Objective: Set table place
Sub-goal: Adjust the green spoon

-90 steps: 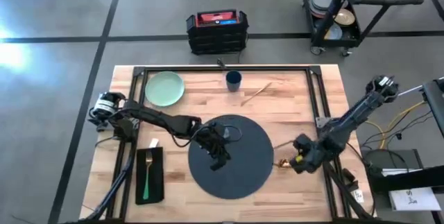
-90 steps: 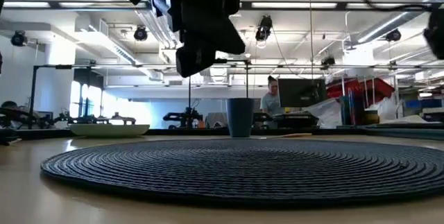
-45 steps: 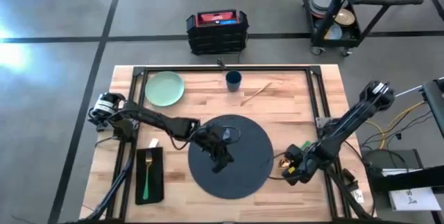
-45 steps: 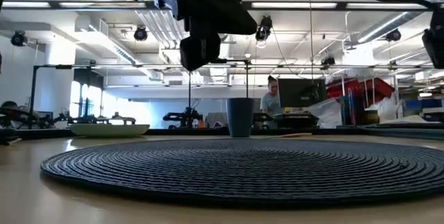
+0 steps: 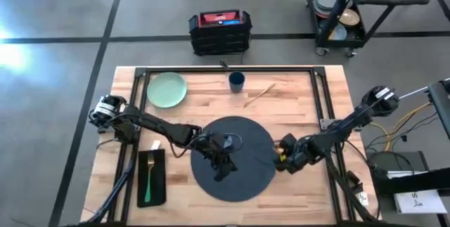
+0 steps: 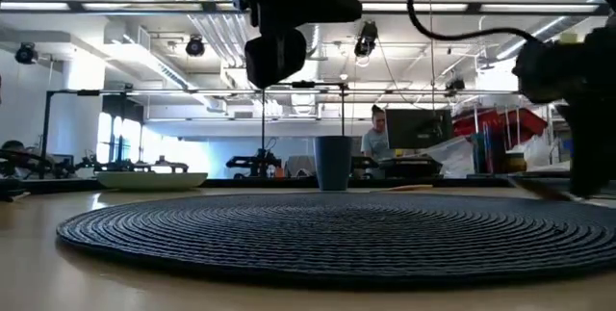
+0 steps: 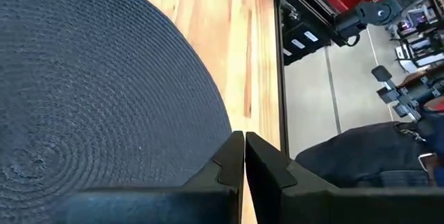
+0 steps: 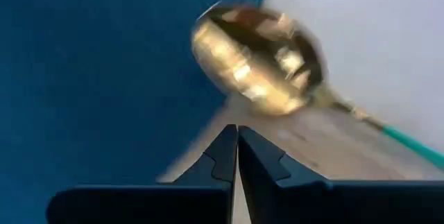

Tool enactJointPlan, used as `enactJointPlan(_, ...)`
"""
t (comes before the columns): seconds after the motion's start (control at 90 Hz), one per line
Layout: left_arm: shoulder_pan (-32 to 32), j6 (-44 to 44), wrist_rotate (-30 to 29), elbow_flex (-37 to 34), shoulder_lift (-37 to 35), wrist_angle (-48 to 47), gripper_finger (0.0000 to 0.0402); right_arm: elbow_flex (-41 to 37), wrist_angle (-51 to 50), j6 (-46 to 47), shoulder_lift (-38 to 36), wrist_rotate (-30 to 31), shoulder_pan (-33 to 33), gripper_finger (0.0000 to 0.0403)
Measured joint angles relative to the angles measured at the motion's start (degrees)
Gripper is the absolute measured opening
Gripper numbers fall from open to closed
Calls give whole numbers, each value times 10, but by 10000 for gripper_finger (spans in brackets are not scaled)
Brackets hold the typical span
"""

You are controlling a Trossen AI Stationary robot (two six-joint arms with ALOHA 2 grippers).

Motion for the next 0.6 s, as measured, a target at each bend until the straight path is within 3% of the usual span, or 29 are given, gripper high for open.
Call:
enactJointPlan(0.411,-22,17,-30,0,0,-3,0,1,-218,76,-45,18,1,0)
enactJointPlan(0.6,-21,36,-38,0,0,-15,0,-10,-266,98,-52,-21,0,0)
